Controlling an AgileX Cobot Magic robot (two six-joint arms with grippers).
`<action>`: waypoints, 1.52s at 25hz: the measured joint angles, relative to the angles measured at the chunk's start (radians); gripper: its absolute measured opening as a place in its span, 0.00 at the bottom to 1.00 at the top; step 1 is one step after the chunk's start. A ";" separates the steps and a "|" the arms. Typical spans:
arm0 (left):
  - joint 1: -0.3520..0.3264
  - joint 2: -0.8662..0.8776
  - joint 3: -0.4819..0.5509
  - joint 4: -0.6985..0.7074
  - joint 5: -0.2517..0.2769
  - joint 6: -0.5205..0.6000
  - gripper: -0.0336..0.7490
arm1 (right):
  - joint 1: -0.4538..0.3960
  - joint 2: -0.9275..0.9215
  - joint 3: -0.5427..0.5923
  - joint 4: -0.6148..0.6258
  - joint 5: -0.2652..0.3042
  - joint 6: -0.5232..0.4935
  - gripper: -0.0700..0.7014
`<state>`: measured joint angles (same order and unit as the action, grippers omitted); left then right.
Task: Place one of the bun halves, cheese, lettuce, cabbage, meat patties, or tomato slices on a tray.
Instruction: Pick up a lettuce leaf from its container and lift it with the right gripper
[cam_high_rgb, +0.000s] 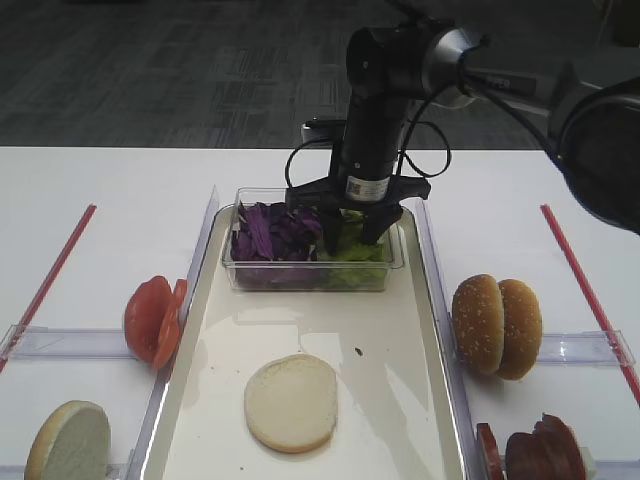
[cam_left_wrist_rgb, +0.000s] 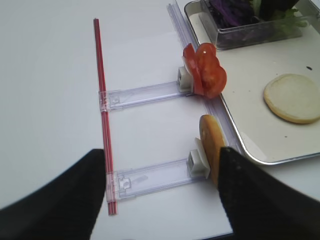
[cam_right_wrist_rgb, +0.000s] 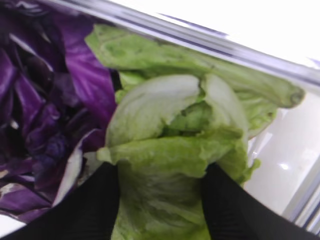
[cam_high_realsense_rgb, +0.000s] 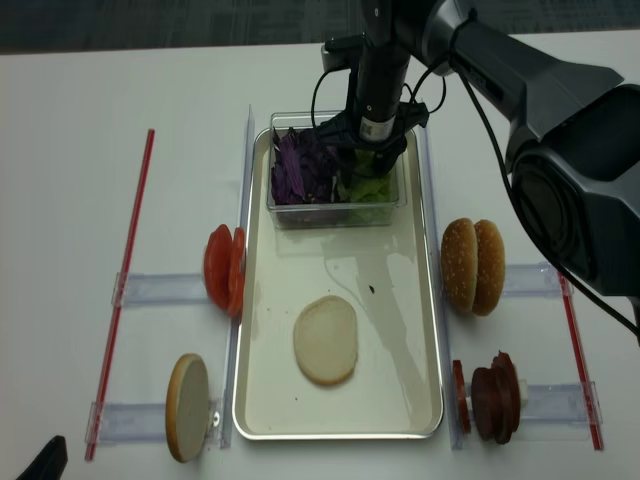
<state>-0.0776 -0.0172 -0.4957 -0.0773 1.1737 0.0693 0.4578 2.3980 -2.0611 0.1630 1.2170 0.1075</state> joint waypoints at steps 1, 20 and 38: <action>0.000 0.000 0.000 0.000 0.000 0.000 0.63 | 0.000 0.002 0.000 -0.004 0.000 0.000 0.60; 0.000 0.000 0.000 0.000 0.000 0.000 0.63 | -0.002 0.008 0.000 -0.012 0.003 0.024 0.18; 0.000 0.000 0.000 0.000 0.000 0.000 0.63 | -0.002 -0.106 0.000 0.000 0.015 0.028 0.17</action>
<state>-0.0776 -0.0172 -0.4957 -0.0773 1.1737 0.0693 0.4560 2.2925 -2.0611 0.1631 1.2318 0.1354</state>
